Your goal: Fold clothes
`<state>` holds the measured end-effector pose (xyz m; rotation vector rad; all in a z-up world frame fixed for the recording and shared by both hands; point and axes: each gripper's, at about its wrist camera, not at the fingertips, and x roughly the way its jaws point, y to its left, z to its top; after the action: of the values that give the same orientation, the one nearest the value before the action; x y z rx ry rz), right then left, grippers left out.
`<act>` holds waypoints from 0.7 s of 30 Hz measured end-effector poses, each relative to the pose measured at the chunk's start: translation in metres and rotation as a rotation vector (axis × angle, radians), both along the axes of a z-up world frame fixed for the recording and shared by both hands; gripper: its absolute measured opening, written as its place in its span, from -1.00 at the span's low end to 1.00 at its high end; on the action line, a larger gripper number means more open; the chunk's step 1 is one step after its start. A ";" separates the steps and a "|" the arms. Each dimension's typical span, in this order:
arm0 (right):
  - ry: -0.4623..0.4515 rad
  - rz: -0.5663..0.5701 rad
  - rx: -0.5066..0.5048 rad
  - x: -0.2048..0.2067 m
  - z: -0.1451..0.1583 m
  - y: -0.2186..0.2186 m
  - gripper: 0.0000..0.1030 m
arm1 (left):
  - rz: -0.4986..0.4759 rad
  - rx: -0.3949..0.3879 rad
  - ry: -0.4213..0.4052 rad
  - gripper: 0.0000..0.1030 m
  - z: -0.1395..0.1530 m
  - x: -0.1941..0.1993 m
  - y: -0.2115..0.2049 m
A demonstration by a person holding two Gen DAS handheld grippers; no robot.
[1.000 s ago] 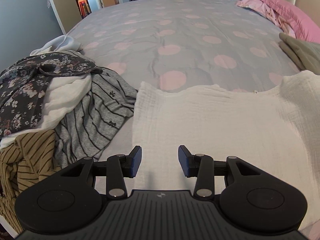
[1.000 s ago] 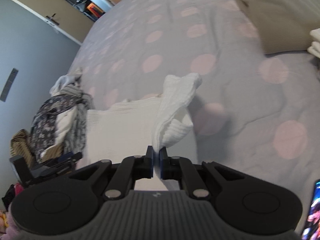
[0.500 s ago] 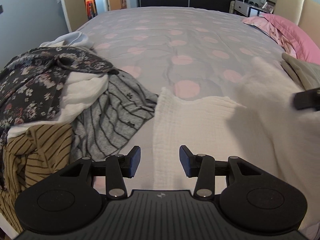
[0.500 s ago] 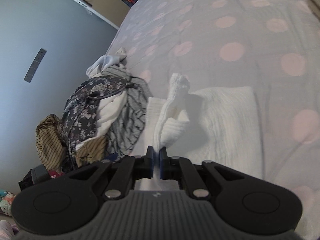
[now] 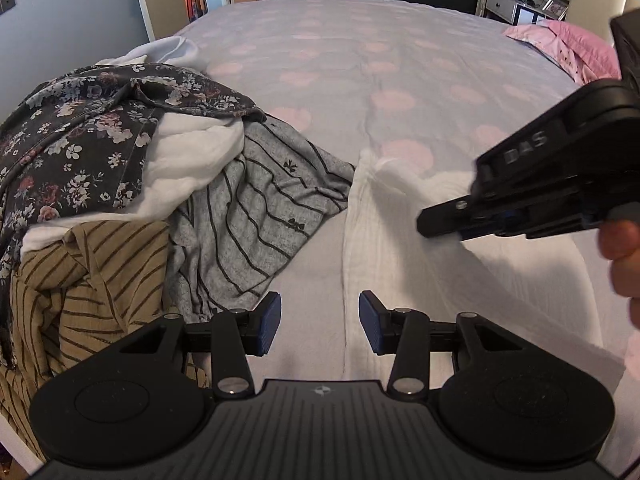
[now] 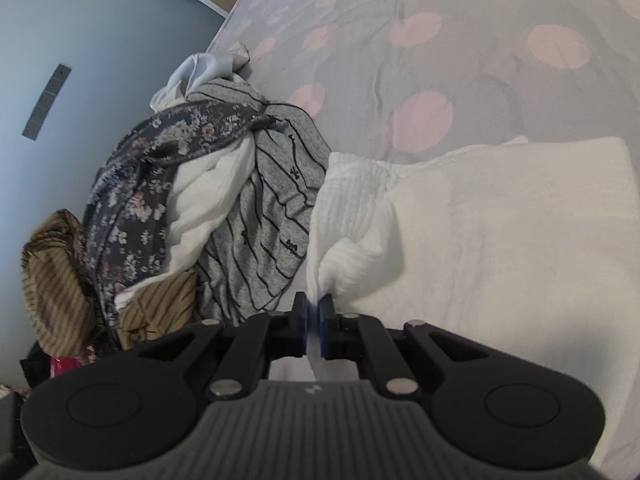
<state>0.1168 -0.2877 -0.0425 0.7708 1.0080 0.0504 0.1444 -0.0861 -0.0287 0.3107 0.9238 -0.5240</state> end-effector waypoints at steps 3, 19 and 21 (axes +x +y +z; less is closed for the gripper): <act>-0.011 0.030 -0.024 0.005 -0.002 0.008 -0.54 | -0.011 -0.008 -0.003 -0.16 0.001 -0.001 0.000; -0.184 -0.012 -0.323 -0.131 0.034 -0.009 -0.02 | -0.117 -0.109 0.057 -0.12 0.016 -0.038 -0.007; -0.202 -0.034 -0.340 -0.156 0.029 -0.007 0.04 | -0.121 -0.127 0.086 -0.11 0.015 -0.042 -0.008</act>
<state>-0.0390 -0.2952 -0.0136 0.4615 0.7845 -0.0703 0.1024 -0.0944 -0.0141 0.2314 0.9537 -0.7086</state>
